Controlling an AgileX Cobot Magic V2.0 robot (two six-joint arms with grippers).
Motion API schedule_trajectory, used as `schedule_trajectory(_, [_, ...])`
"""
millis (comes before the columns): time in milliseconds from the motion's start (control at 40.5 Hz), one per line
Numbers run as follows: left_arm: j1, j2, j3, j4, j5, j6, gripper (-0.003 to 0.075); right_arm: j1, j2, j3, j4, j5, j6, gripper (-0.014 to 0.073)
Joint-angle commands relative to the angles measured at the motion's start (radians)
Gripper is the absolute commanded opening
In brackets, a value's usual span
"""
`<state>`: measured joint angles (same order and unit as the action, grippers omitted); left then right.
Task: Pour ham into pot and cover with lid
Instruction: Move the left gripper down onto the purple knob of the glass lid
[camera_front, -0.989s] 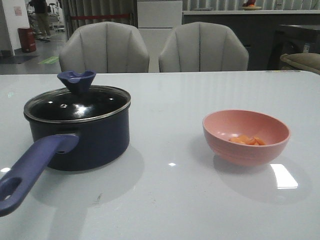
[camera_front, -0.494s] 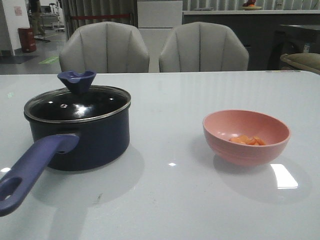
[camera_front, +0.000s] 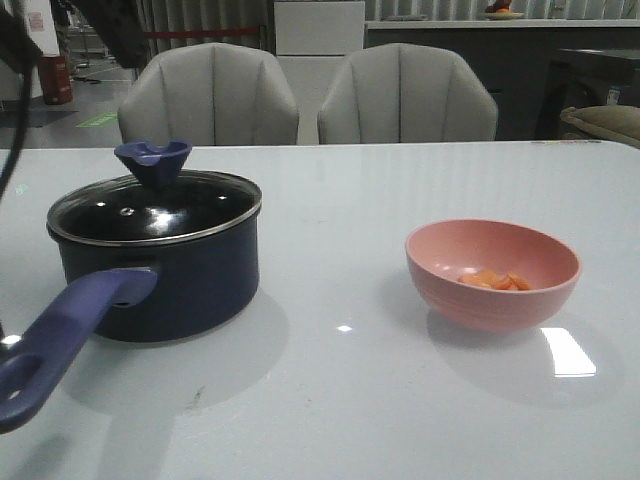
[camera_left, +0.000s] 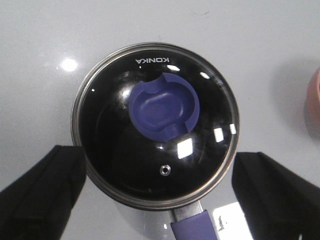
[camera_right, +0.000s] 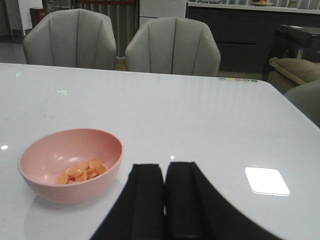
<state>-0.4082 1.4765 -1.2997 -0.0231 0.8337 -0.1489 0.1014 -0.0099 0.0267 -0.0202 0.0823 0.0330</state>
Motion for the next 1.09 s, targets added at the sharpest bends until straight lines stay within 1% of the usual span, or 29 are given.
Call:
schedule_trajectory(0, [-0.041,0.048,-0.112,0.06,0.013,-0.09,0.0638,-0.006,-0.021,-0.005,-0.015,-0.09,-0.004,0.0149])
schedule_trajectory(124, [-0.064,0.138,-0.203,0.106,0.066,-0.139,0.0638,-0.006,-0.021,-0.005,-0.015,-0.09,-0.004,0.0149])
schedule_trajectory(198, [-0.064,0.183,-0.244,0.106,0.111,-0.167,0.0638,-0.006,-0.021,-0.005,-0.015,-0.09,-0.004,0.0149])
schedule_trajectory(371, [-0.046,0.241,-0.282,0.106,0.155,-0.23,0.0638,-0.006,-0.021,-0.005,-0.015,-0.09,-0.004,0.0149])
schedule_trajectory(618, [-0.038,0.288,-0.314,0.104,0.177,-0.235,0.0638,-0.006,-0.021,-0.005,-0.015,-0.09,-0.004,0.0149])
schedule_trajectory(939, [-0.038,0.382,-0.429,0.094,0.293,-0.235,0.0638,-0.006,-0.021,-0.005,-0.015,-0.09,-0.004,0.0149])
schedule_trajectory(1063, [-0.038,0.4,-0.454,0.082,0.305,-0.235,0.0636,-0.006,-0.021,-0.005,-0.015,-0.09,-0.004,0.0149])
